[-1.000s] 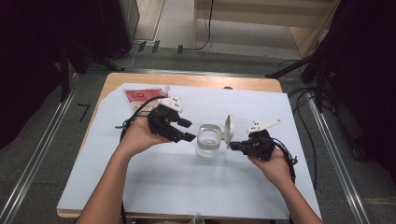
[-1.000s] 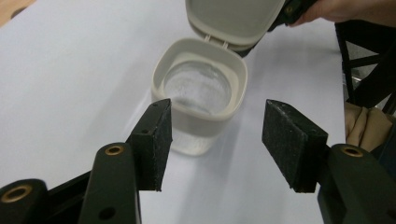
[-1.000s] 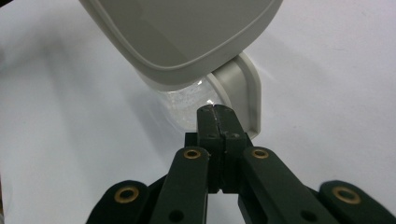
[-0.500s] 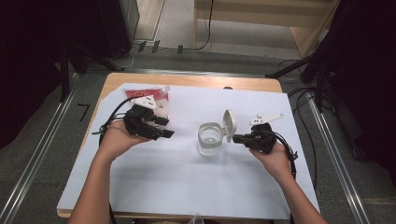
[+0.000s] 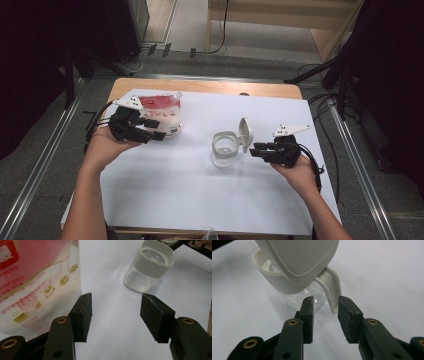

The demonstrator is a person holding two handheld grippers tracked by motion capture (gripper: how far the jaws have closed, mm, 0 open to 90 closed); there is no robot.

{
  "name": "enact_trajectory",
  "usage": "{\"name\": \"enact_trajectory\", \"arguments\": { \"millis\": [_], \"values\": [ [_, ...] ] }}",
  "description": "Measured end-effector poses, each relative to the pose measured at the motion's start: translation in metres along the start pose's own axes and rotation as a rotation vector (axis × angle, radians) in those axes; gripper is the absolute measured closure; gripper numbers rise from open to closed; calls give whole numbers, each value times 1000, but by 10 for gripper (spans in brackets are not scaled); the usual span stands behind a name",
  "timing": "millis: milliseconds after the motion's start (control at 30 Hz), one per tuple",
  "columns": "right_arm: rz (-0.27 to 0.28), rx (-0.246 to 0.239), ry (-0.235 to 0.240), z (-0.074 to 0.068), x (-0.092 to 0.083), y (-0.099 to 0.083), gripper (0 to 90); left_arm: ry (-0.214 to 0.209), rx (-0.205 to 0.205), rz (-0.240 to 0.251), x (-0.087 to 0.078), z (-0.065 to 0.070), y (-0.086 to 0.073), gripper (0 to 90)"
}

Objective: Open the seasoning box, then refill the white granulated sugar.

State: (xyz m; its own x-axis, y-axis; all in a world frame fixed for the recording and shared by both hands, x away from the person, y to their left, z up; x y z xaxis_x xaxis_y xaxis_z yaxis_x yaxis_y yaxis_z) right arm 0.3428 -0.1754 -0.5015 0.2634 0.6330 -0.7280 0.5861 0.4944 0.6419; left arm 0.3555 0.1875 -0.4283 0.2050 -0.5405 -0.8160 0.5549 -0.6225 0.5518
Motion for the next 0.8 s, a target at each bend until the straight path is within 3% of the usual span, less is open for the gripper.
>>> {"name": "enact_trajectory", "arguments": {
  "millis": [267,500,600,800],
  "values": [
    [7,16,9,1,1,0,598,14,-28,20,-11,-14,-8,432],
    [14,25,-11,4,0,0,598,64,-62,-5,-19,-31,-17,420],
    [18,33,-8,5,-2,0,598,72,-86,-47,-21,-37,-21,419],
    [18,48,-14,6,-5,-2,599,133,-99,-53,-28,-53,-19,402]
  ]
}}
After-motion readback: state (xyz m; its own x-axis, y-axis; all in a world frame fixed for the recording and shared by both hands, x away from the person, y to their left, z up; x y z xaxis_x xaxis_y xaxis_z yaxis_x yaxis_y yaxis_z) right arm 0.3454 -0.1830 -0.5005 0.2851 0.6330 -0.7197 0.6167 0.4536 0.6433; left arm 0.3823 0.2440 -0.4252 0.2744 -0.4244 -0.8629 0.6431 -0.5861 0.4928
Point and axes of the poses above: each handheld gripper's, and its own axes: x roughly forward along the jaws, y roughly out of its top, z roughly to its right, the point moved 7 cm from there along x, roughly forward along the jaws, and after that the axes turned 11 degrees about -z, right-handed, at the moved point
